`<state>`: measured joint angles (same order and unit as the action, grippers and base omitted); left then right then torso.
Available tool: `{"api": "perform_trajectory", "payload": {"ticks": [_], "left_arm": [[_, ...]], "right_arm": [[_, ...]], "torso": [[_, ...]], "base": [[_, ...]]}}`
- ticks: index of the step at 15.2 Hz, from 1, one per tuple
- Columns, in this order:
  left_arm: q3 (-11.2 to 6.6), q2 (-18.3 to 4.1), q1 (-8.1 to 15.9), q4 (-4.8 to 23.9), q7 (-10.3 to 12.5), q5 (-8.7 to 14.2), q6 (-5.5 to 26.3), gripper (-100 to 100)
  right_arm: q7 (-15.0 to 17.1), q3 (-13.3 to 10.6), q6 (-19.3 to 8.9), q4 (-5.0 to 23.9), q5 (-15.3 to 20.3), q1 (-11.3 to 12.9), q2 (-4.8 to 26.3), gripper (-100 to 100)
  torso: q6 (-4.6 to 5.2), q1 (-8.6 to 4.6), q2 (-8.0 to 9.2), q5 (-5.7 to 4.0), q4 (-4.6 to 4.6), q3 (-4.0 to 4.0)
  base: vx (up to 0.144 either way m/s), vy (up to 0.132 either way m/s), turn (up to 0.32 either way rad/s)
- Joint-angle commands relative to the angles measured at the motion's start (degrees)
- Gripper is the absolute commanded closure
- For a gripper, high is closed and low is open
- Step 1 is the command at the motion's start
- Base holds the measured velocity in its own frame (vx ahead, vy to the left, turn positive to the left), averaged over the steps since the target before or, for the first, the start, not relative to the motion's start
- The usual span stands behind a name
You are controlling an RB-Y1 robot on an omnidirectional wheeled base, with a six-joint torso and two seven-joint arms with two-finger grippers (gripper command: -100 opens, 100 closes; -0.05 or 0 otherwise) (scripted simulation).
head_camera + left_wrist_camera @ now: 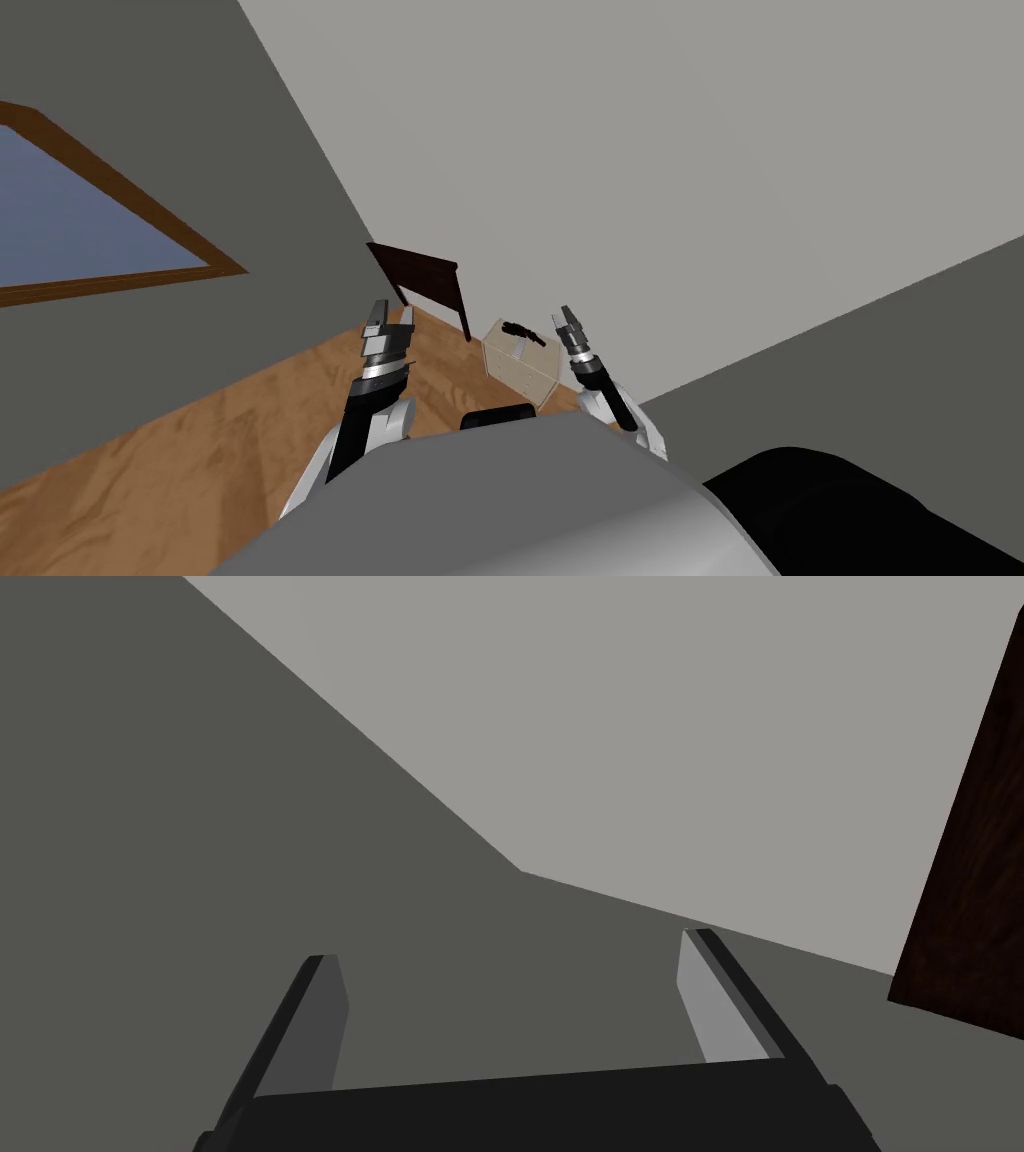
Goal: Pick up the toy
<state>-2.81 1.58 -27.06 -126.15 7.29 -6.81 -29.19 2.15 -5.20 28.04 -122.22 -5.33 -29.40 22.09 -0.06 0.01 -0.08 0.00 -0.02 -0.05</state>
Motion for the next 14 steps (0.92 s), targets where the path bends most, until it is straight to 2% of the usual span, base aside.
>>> {"api": "perform_trajectory", "payload": {"ticks": [1, 2, 3, 4, 5, 6, 7, 8, 9, 10, 11, 12, 13, 14], "left_arm": [[0.00, 0.0, 0.0, 0.0, 0.0, 0.0, 0.0, 0], [0.00, 0.0, 0.0, 0.0, 0.0, 0.0, 0.0, 0], [-0.01, 0.0, 0.0, 0.0, 0.0, 0.0, 0.0, 0], [0.00, 0.0, 0.0, 0.0, 0.0, 0.0, 0.0, 0], [0.00, 0.0, 0.0, 0.0, 0.0, 0.0, 0.0, 0], [-0.01, 0.0, 0.0, 0.0, 0.0, 0.0, 0.0, 0], [0.00, 0.0, 0.0, 0.0, 0.0, 0.0, 0.0, 0], [0.00, 0.0, 0.0, 0.0, 0.0, 0.0, 0.0, 0], [-0.01, 0.0, 0.0, 0.0, 0.0, 0.0, 0.0, 0], [0.00, 0.0, 0.0, 0.0, 0.0, 0.0, 0.0, 0], [0.00, 0.0, 0.0, 0.0, 0.0, 0.0, 0.0, 0], [-0.01, 0.0, 0.0, 0.0, 0.0, 0.0, 0.0, 0], [0.00, 0.0, 0.0, 0.0, 0.0, 0.0, 0.0, 0], [0.00, 0.0, 0.0, 0.0, 0.0, 0.0, 0.0, 0]], "right_arm": [[-1.1, -1.0, -1.0, 1.0, -0.3, -0.1, 2.9, -100], [-1.1, -1.0, -1.0, 1.0, -0.3, -0.1, 3.2, -100], [-2.4, -2.1, -2.3, 2.3, -0.9, 0.1, 5.2, -100], [-2.4, -2.1, -2.3, 2.3, -0.9, 0.1, 6.5, -100], [-2.4, -2.1, -2.3, 2.3, -0.9, 0.1, 6.5, -100], [-3.7, -3.4, -3.7, 3.6, -1.5, 0.2, 8.5, -100], [-3.7, -3.4, -3.7, 3.6, -1.5, 0.2, 9.7, -100], [-3.7, -3.4, -3.7, 3.6, -1.5, 0.2, 9.7, -100], [-5.1, -4.6, -5.1, 5.0, -2.1, 0.3, 11.9, -100], [-5.1, -4.6, -5.1, 5.0, -2.1, 0.3, 13.0, -100], [-5.1, -4.6, -5.1, 5.0, -2.1, 0.3, 13.0, -100], [-6.5, -6.0, -6.5, 6.4, -2.8, 0.4, 15.0, -100], [-6.5, -6.0, -6.5, 6.4, -2.8, 0.4, 16.2, -100], [-7.9, -7.3, -8.0, 7.8, -3.4, 0.5, 17.7, -100]], "torso": [[0.00, 0.00, 0.00, 0.00, 0.00, 0.00], [0.03, 0.00, -0.01, 0.00, 0.00, 0.00], [0.06, -0.01, 0.00, 0.00, 0.00, 0.00], [0.01, 0.00, -0.01, 0.00, 0.00, -0.01], [0.02, 0.00, -0.02, 0.00, 0.00, -0.01], [0.06, 0.00, 0.00, 0.00, 0.00, 0.00], [0.01, 0.01, -0.01, 0.00, 0.00, -0.01], [0.02, 0.01, -0.02, 0.01, 0.00, -0.01], [0.06, 0.00, -0.01, 0.00, 0.00, -0.01], [0.00, 0.01, -0.02, 0.00, -0.01, -0.01], [0.02, 0.00, -0.02, 0.00, -0.01, -0.02], [0.06, -0.01, -0.01, 0.00, 0.00, -0.01], [0.02, 0.00, -0.03, 0.00, -0.01, -0.02], [0.02, 0.00, -0.04, 0.00, -0.01, -0.02]], "base": [[0.018, 0.006, 0.233], [0.013, 0.001, 0.055], [0.015, 0.009, 0.211], [0.017, 0.007, 0.218], [0.013, 0.002, 0.061], [0.017, 0.010, 0.225], [0.019, 0.008, 0.246], [0.015, 0.001, 0.077], [0.016, 0.008, 0.238], [0.019, 0.006, 0.251], [0.016, -0.001, 0.074], [0.022, 0.006, 0.209], [0.024, 0.006, 0.245], [0.027, 0.007, 0.316]]}}
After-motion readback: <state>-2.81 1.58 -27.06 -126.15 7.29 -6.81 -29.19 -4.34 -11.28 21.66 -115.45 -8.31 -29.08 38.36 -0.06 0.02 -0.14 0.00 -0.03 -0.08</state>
